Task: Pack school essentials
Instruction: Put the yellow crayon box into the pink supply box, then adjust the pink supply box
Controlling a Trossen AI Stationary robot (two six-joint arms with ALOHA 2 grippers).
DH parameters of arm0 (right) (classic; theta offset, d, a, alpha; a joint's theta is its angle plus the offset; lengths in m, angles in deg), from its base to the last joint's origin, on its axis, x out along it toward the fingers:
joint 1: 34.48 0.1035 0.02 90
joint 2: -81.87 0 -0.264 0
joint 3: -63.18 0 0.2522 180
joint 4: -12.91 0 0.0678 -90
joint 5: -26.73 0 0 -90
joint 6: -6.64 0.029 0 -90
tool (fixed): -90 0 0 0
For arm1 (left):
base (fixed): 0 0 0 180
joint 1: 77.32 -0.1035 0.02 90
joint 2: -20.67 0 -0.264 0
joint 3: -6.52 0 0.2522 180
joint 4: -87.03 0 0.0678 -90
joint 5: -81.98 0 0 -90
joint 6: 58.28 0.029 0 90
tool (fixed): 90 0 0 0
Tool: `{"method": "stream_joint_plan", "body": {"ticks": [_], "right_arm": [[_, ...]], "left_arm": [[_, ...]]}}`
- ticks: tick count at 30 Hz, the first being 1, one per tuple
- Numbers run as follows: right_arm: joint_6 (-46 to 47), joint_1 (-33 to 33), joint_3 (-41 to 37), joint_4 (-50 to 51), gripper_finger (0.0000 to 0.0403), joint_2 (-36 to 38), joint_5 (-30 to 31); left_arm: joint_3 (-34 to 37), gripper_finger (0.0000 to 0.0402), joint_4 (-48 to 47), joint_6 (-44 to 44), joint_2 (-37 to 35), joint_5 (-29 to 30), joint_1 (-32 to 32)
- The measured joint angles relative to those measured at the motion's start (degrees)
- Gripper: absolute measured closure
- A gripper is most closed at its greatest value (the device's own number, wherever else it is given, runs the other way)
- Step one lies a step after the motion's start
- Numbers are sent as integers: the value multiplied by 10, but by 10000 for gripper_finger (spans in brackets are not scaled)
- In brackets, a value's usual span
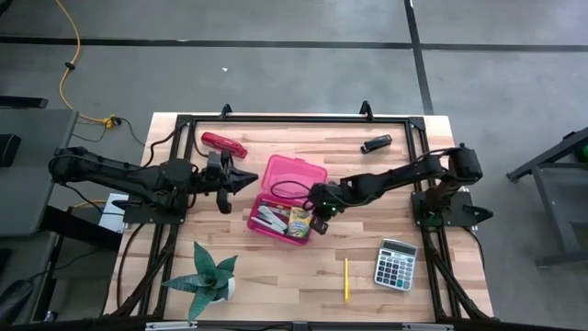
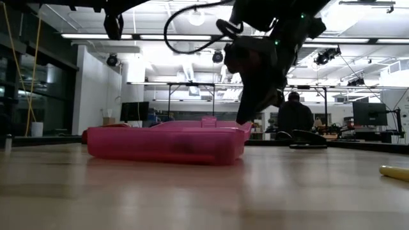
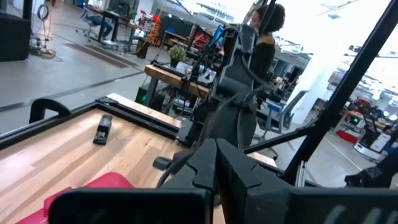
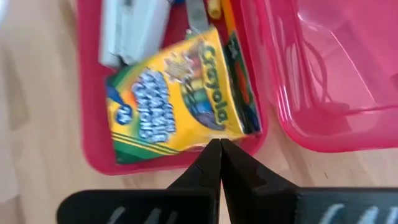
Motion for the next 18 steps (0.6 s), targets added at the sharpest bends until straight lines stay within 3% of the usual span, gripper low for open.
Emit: {"method": "stream_joint_plan", "body": {"ticks": [10, 18], "right_arm": [[-13, -27, 0, -42, 403, 19, 47], [-11, -22, 0, -46, 403, -13, 24]], "left_arm": [[0, 401, -10, 0, 0, 0, 0], [0, 401, -13, 0, 0, 0, 0]]}}
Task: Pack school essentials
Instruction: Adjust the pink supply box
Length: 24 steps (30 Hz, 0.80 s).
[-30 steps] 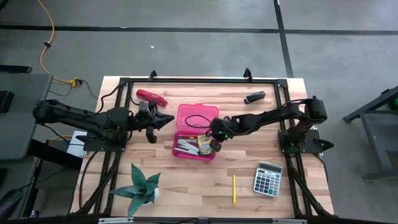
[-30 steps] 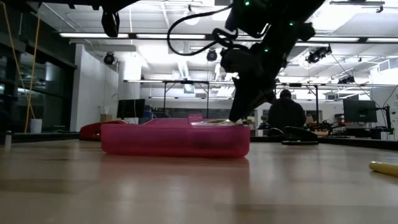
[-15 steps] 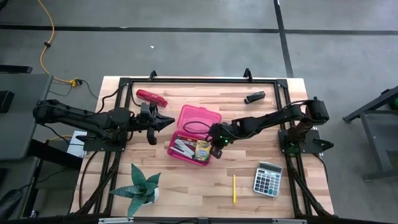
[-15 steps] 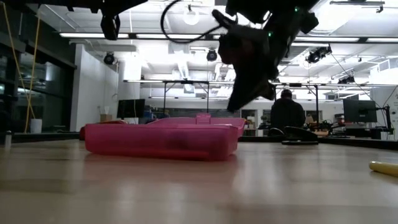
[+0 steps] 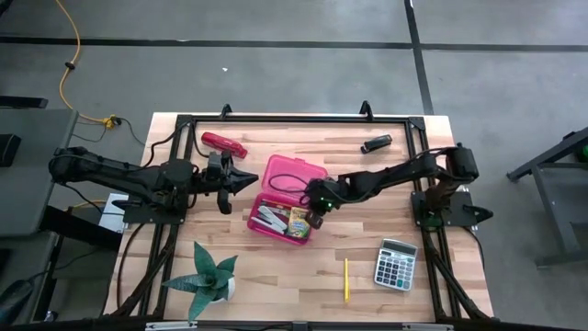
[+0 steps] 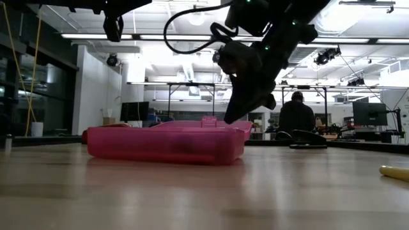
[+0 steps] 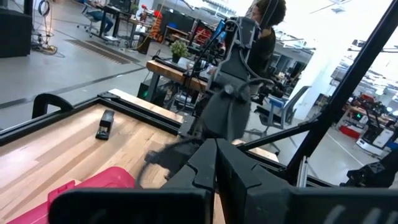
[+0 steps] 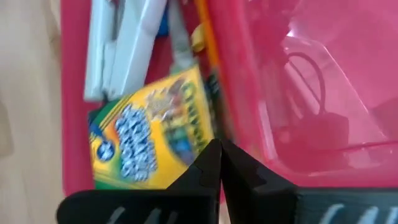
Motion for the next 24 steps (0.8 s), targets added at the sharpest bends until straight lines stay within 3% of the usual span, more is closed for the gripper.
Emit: {"method": "stream_joint_plan", "body": {"ticks": [15, 21, 24], "right_arm": [[-40, 26, 0, 31, 403, 16, -40], [-154, 53, 0, 0, 403, 18, -182], [-196, 69, -7, 10, 403, 5, -190]], "left_arm": [[0, 401, 0, -5, 0, 12, 0], [0, 401, 0, -6, 0, 16, 0], [0, 401, 0, -7, 0, 18, 0]]}}
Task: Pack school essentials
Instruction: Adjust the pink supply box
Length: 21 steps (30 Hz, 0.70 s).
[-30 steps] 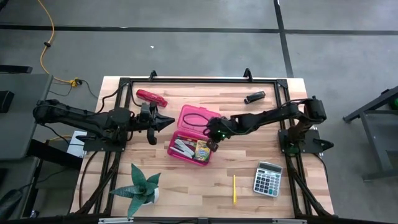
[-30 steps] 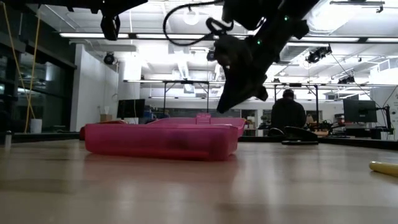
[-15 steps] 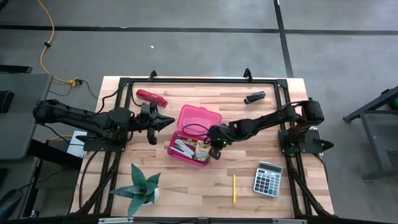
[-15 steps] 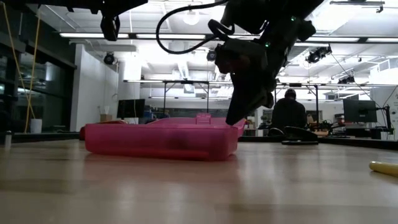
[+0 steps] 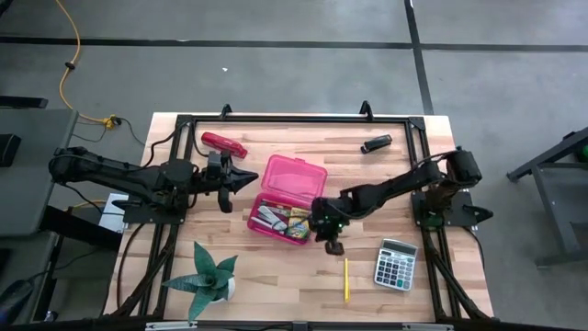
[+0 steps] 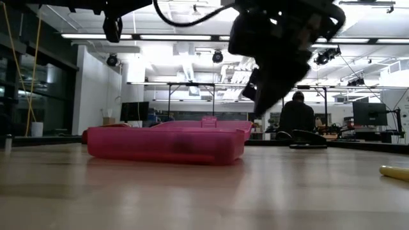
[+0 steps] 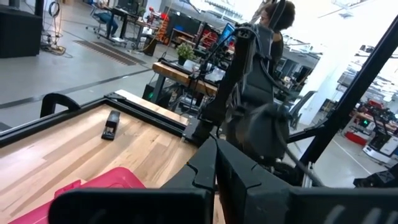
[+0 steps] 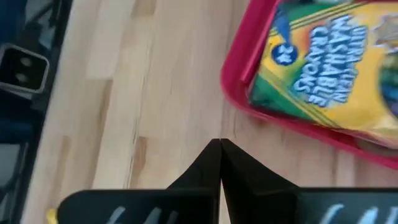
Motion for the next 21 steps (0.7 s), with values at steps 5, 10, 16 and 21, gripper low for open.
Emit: {"method": "stream_joint_plan", "body": {"ticks": [5, 10, 16, 21], "right_arm": [[-19, 7, -8, -31, 403, -30, 2], [-25, 8, -8, -84, 403, -57, -10], [-25, 8, -8, -100, 403, -74, -30], [-3, -9, -8, -104, 403, -74, -23]], "left_arm": [[0, 401, -2, -13, 0, 0, 0], [0, 401, -2, -14, 0, 0, 0], [0, 401, -4, -14, 0, 0, 0], [0, 401, -4, -14, 0, 0, 0]]}}
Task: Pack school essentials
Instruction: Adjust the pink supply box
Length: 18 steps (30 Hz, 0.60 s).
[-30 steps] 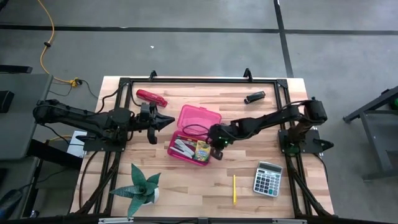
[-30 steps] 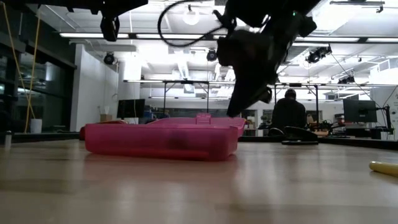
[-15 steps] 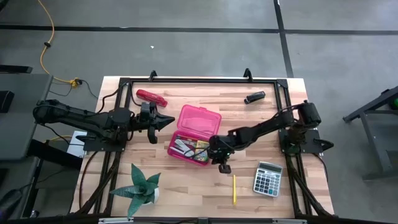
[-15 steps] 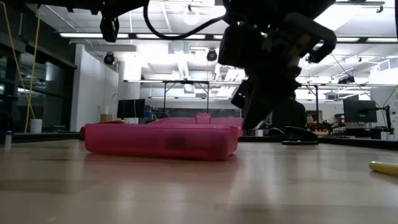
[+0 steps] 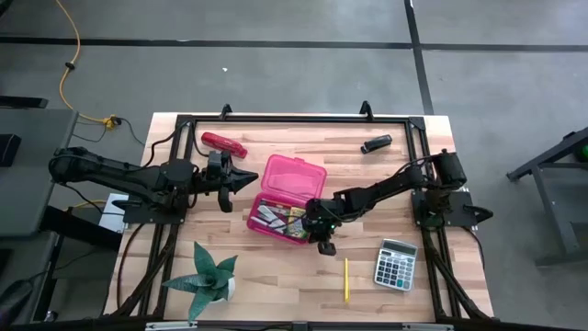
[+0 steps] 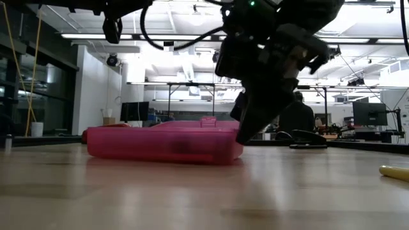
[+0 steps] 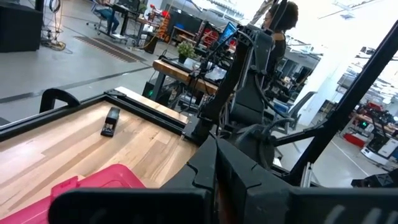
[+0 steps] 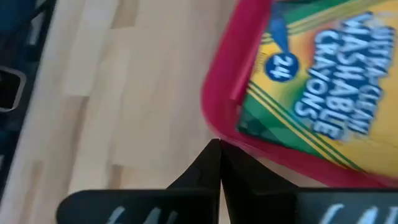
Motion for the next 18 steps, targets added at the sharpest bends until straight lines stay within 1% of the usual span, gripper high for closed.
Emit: {"method": "stream_joint_plan", "body": {"ticks": [4, 9, 14, 18], "right_arm": [[14, -17, 0, 2, 403, 0, 25], [13, -45, 0, 2, 403, 0, 71], [0, -80, 0, 5, 403, 2, 102], [-22, -109, 0, 21, 403, 16, 107]], "left_arm": [[0, 401, 0, 1, 0, 0, 0], [0, 401, 0, 1, 0, 0, 0], [0, 401, 0, 1, 0, 0, 0], [0, 401, 0, 1, 0, 9, 0]]}}
